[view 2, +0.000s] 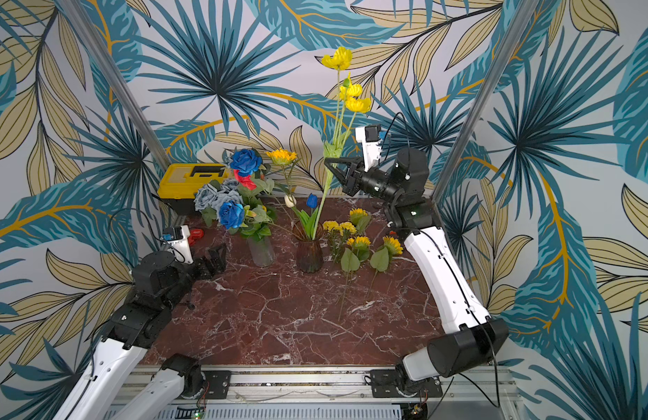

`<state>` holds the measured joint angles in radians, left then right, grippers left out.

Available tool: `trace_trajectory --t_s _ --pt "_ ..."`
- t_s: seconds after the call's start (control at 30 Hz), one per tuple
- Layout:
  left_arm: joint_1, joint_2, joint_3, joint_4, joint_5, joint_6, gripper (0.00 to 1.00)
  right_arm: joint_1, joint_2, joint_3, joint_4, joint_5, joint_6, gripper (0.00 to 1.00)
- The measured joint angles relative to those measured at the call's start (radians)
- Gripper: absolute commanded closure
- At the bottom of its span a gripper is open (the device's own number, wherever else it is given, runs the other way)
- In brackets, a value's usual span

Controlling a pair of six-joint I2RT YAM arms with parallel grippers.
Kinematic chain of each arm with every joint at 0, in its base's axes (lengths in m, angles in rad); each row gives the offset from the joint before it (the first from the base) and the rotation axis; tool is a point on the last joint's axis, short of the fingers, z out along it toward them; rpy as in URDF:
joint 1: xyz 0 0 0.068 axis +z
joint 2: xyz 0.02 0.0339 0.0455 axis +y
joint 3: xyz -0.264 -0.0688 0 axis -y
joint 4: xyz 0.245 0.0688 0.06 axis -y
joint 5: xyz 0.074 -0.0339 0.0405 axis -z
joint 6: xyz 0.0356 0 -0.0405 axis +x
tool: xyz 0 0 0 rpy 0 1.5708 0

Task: Pick out yellow flowers from the vase
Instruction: Pick up the flower from the vase, then place the flower at the center of the board.

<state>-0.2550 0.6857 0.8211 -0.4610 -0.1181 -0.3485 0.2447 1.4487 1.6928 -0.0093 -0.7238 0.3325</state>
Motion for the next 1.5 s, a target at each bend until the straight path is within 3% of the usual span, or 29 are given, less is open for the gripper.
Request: trace_trajectory --t_s 0.7,1.03,1.27,1.5 --pt "0.001 -0.006 0.0 -0.002 0.008 0.001 0.01 0.0 -0.221 0.187 -0.351 0.22 -0.124 1.0" --pt "0.001 0.014 0.0 -0.004 0.011 0.001 0.0 0.0 -0.219 0.195 -0.555 0.336 -0.142 1.0" --pt "0.001 0.01 0.0 -0.004 0.011 0.001 0.01 -0.009 -0.159 0.203 -0.647 0.325 -0.129 1.0" --pt "0.002 0.008 0.0 -0.003 0.011 0.0 0.01 -0.026 -0.116 0.191 -0.669 0.236 -0.074 1.0"
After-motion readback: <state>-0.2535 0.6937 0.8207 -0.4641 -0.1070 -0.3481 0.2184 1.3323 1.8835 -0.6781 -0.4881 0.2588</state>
